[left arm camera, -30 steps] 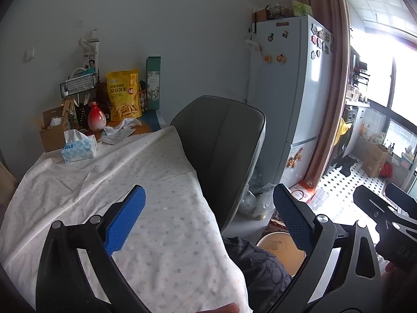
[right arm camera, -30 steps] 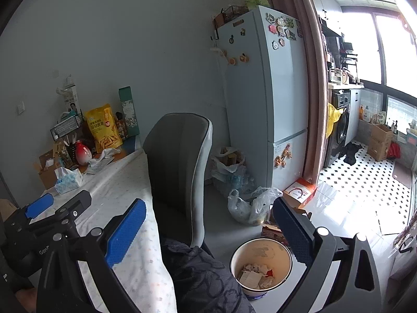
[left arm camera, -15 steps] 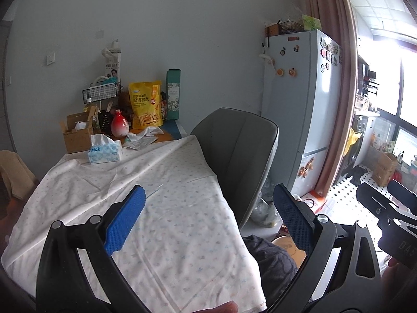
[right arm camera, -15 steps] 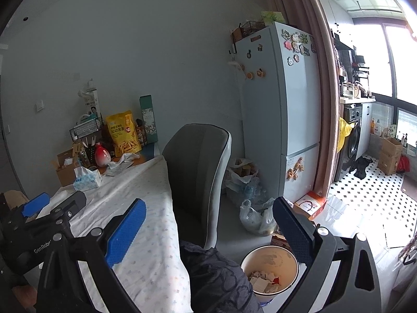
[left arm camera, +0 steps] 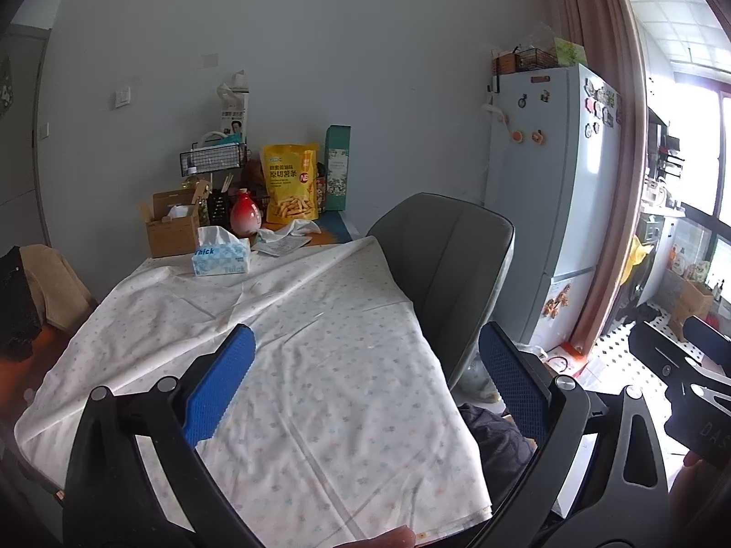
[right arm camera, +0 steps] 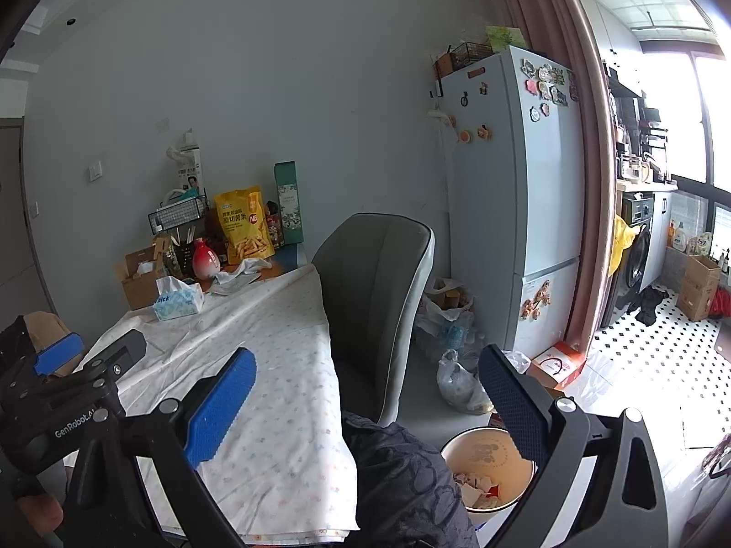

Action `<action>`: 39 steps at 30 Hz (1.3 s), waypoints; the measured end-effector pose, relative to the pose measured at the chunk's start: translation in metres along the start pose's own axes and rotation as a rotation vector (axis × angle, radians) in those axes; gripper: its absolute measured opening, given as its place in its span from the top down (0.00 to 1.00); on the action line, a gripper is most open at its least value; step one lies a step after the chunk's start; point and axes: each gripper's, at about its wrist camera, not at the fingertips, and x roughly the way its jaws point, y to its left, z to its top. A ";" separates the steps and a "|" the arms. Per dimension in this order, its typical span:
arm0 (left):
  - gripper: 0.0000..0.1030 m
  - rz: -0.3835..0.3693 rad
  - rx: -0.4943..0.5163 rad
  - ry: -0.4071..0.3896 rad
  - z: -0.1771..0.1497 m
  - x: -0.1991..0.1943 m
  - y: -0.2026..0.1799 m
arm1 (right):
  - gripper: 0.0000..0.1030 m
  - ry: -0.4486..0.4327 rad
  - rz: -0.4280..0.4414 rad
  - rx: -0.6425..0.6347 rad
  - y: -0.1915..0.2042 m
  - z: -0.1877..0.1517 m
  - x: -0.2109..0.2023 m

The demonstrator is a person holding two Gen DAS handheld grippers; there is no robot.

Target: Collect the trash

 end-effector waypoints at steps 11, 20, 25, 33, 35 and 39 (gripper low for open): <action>0.05 0.033 -0.027 0.004 -0.009 0.002 0.018 | 0.07 0.014 -0.005 -0.022 0.013 -0.003 0.008; 0.05 0.062 -0.044 0.000 -0.010 0.003 0.030 | 0.07 0.015 0.010 -0.035 0.023 -0.001 0.016; 0.05 0.077 -0.049 -0.005 -0.008 0.001 0.034 | 0.07 0.007 0.022 -0.035 0.026 0.001 0.016; 0.05 0.082 -0.050 -0.006 -0.006 0.001 0.033 | 0.07 0.010 0.033 -0.040 0.030 0.001 0.016; 0.05 0.080 -0.044 -0.008 -0.005 0.001 0.032 | 0.07 0.005 0.032 -0.043 0.030 0.000 0.015; 0.05 0.071 -0.041 -0.008 -0.003 0.002 0.027 | 0.07 -0.002 0.021 -0.045 0.029 -0.001 0.013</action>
